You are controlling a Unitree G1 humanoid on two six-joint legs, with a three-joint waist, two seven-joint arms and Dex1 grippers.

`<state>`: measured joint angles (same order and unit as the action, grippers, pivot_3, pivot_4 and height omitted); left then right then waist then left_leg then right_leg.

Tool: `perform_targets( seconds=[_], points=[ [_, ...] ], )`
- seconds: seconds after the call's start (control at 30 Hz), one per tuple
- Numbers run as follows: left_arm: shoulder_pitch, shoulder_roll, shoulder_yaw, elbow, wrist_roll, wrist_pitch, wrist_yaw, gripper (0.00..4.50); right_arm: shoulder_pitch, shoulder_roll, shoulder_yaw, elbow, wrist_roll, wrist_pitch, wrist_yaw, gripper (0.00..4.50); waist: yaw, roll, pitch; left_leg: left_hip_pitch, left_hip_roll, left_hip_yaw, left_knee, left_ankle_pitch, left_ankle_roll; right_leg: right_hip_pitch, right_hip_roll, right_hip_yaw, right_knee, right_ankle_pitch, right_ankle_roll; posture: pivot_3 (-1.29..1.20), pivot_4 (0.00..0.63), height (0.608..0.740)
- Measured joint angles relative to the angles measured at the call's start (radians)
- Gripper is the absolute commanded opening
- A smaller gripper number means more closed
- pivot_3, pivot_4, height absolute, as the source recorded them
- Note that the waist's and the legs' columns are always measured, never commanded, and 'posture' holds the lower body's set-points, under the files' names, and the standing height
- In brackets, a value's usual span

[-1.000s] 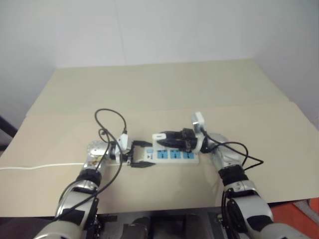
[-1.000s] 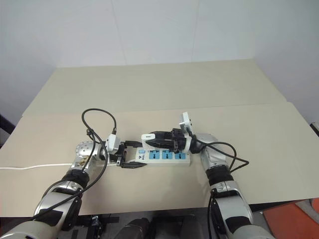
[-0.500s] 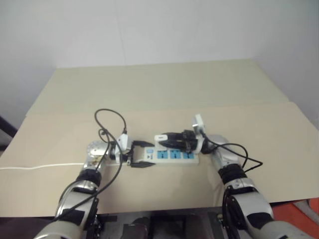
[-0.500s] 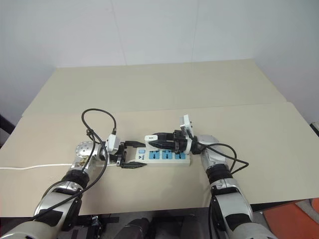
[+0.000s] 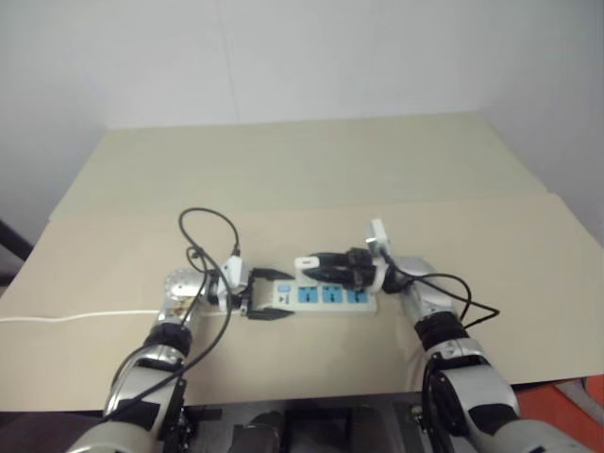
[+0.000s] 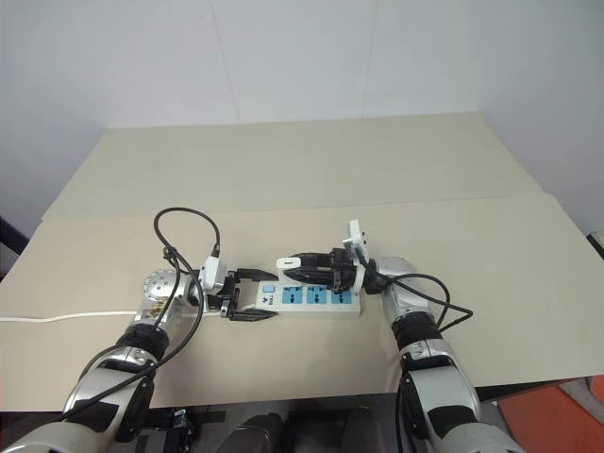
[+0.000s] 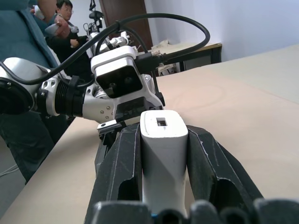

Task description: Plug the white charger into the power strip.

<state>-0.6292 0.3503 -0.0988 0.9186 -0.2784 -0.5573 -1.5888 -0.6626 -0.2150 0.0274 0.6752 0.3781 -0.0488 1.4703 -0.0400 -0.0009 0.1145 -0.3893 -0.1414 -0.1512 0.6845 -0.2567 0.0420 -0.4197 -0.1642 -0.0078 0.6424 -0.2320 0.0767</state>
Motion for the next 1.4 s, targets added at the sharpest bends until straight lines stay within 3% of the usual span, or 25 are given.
perform_targets(
  seconds=[1.4],
  points=[
    [-0.002,-0.005,0.000,0.010,0.006,-0.005,0.006,3.26,0.045,-0.012,0.007,-0.023,-0.015,-0.168,0.011,1.11,0.004,0.000,0.000,0.005,0.000,0.000,-0.002,0.000,0.000,0.002,0.001,0.000,-0.001,0.000,0.000,0.00,0.150,0.740]
  ],
)
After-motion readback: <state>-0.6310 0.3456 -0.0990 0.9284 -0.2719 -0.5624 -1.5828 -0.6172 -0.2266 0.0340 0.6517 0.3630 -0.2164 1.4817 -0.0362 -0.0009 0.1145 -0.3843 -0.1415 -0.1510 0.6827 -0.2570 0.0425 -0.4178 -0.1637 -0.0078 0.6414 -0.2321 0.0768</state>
